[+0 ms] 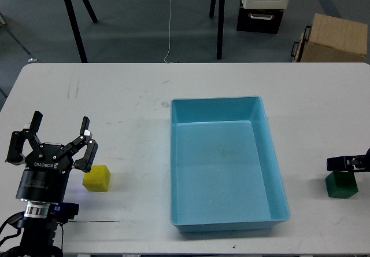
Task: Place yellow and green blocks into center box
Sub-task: 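Close the right gripper on the dark green cube, then lift the green cube and carry it over the blue tray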
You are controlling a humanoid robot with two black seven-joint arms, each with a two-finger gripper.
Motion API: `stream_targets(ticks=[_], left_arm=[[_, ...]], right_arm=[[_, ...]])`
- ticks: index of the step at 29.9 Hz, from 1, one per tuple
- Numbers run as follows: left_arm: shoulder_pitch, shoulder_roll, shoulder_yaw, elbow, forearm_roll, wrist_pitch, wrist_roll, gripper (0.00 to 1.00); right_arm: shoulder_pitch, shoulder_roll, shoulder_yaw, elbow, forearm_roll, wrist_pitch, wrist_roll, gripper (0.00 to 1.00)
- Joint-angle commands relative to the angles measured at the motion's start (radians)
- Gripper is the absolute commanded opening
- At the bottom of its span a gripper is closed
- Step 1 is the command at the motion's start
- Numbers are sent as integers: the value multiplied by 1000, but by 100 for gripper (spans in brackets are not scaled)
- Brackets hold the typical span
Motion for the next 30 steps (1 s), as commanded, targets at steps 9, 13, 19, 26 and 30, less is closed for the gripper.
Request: stream_targets(ticks=[9, 13, 19, 26, 30], left_arm=[[1, -1, 1, 16, 0, 0, 0, 100], [1, -1, 1, 17, 0, 0, 0, 100], [1, -1, 2, 17, 0, 0, 0, 100], [1, -3, 2, 16, 0, 0, 0, 100], [1, -3, 2, 16, 0, 0, 0, 100]], right_arm=[[-71, 4, 6, 3, -7, -8, -3, 97], [-81, 21, 14, 1, -10, -13, -44, 28], [-117, 26, 40, 4, -10, -71, -58, 1], [-95, -13, 164, 81, 13, -68, -58, 1], [-7, -14, 274, 110, 180, -60, -57, 1]])
